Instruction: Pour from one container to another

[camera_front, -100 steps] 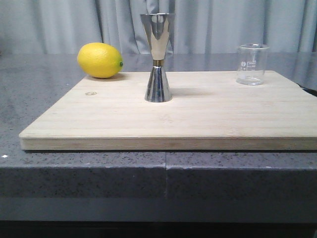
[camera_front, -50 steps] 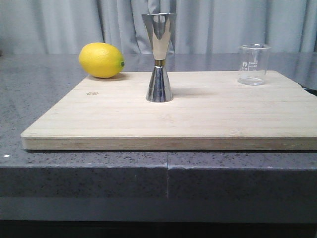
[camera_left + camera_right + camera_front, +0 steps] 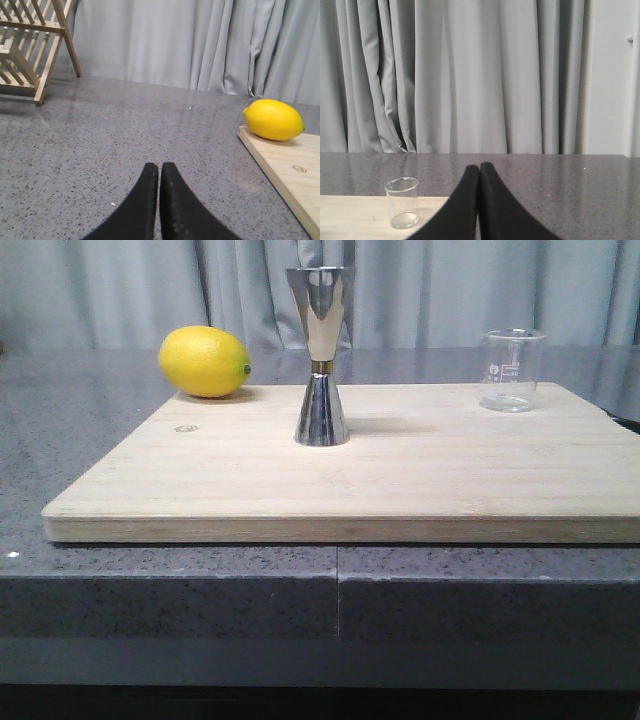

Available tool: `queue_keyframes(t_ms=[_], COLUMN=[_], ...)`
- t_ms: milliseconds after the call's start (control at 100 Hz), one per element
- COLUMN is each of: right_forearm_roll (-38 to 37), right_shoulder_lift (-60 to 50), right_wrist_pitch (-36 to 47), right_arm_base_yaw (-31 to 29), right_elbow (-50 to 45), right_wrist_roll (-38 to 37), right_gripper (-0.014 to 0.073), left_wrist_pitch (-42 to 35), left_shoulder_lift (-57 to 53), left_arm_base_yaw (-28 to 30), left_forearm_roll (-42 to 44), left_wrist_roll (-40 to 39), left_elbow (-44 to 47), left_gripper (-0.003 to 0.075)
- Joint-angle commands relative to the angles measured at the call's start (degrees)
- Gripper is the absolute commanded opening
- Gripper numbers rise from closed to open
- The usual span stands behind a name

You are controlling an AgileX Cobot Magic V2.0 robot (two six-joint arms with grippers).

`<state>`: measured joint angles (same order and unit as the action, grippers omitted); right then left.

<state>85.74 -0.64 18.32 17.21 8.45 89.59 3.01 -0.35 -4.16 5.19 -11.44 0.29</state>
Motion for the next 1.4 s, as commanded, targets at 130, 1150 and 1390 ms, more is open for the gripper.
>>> queue_keyframes(t_ms=[130, 1150, 1390], right_forearm_roll=[-1.2, -1.2, -19.4], right_shoulder_lift=[-0.2, -0.2, 0.7], right_wrist_pitch=[0.3, 3.7, 1.8], right_arm_base_yaw=[-0.3, -0.3, -0.3], right_elbow=[1.4, 1.4, 0.8], right_wrist_roll=[0.5, 0.7, -19.1], right_gripper=[-0.005, -0.005, -0.005], left_wrist_pitch=[-3.7, -3.7, -3.7], left_shoulder_lift=[-1.3, -1.3, -1.3], left_arm_base_yaw=[0.2, 0.2, 0.2], left_forearm_roll=[-0.4, -0.4, -0.4], left_wrist_roll=[0.1, 0.1, 0.1], left_elbow=[1.2, 1.2, 1.2], left_gripper=[-0.0021, -0.0021, -0.0021])
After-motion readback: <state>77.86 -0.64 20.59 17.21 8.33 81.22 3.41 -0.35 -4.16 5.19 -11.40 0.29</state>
